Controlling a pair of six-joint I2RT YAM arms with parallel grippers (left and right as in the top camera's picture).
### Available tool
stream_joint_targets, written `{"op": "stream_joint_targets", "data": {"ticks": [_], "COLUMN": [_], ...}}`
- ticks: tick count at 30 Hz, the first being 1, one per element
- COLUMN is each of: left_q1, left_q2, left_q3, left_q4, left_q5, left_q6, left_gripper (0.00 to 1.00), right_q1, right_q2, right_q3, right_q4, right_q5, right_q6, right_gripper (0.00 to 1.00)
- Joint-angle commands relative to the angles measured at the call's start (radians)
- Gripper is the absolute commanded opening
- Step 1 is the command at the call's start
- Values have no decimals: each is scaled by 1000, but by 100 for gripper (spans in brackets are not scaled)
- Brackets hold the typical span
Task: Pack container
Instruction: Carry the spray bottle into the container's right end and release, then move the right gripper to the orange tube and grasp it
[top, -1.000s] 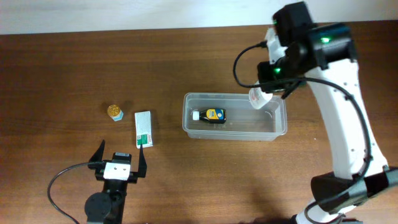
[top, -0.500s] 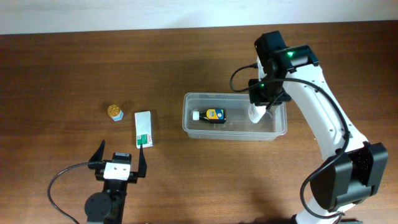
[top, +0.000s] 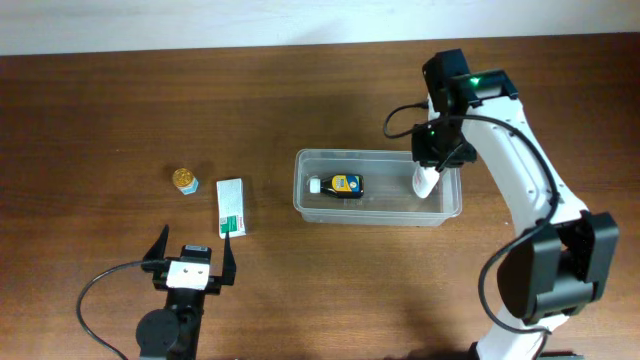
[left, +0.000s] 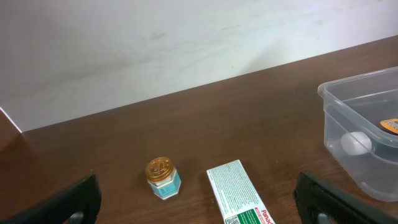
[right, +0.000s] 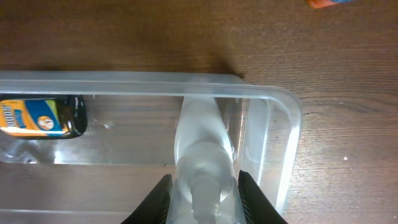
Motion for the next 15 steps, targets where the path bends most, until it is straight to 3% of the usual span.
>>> {"op": "stream_joint_targets", "data": {"ticks": [1,15], "left_q1": [5,5], "left_q2": [-9,-9], "left_q3": [-2,-2], "left_q4": [-5,-5], "left_q5": [-3,-3], "left_q6": [12,12], "left_gripper": [99,99], "right_q1": [-2,-40], "right_q2": [35,41], "right_q3": [-7,-7], "right_q4": [10,14], "right_q5": [29,83], "right_q6": [9,9], "right_gripper": [24,25]}}
